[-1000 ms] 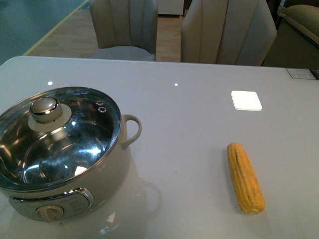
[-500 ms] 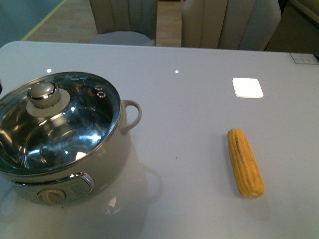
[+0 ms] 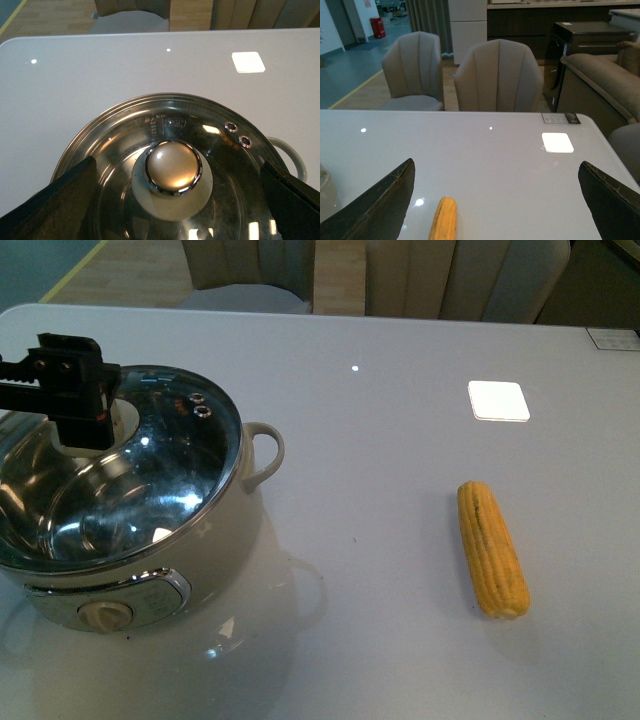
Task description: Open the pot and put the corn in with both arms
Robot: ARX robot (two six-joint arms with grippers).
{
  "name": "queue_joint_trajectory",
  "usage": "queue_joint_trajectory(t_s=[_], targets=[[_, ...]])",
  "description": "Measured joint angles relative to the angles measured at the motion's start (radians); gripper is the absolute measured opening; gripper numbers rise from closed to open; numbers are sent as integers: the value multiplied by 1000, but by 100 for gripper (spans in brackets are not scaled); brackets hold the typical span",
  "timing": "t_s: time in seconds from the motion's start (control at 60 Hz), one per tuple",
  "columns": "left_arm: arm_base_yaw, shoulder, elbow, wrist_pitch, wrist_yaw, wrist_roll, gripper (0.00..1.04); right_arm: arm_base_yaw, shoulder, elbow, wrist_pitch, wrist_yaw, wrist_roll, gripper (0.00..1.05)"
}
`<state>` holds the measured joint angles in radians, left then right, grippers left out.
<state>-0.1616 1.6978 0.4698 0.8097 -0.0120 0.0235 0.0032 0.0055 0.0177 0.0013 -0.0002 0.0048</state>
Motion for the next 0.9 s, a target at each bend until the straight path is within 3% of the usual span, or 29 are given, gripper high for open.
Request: queue_joint_trajectory(t_s=[0.35, 0.9], targets=[[1, 192, 80, 49, -19, -18, 98, 0, 0, 0, 0, 0, 0, 96], [3, 262, 98, 89, -41, -52, 95, 0, 0, 0, 0, 0, 0, 96]])
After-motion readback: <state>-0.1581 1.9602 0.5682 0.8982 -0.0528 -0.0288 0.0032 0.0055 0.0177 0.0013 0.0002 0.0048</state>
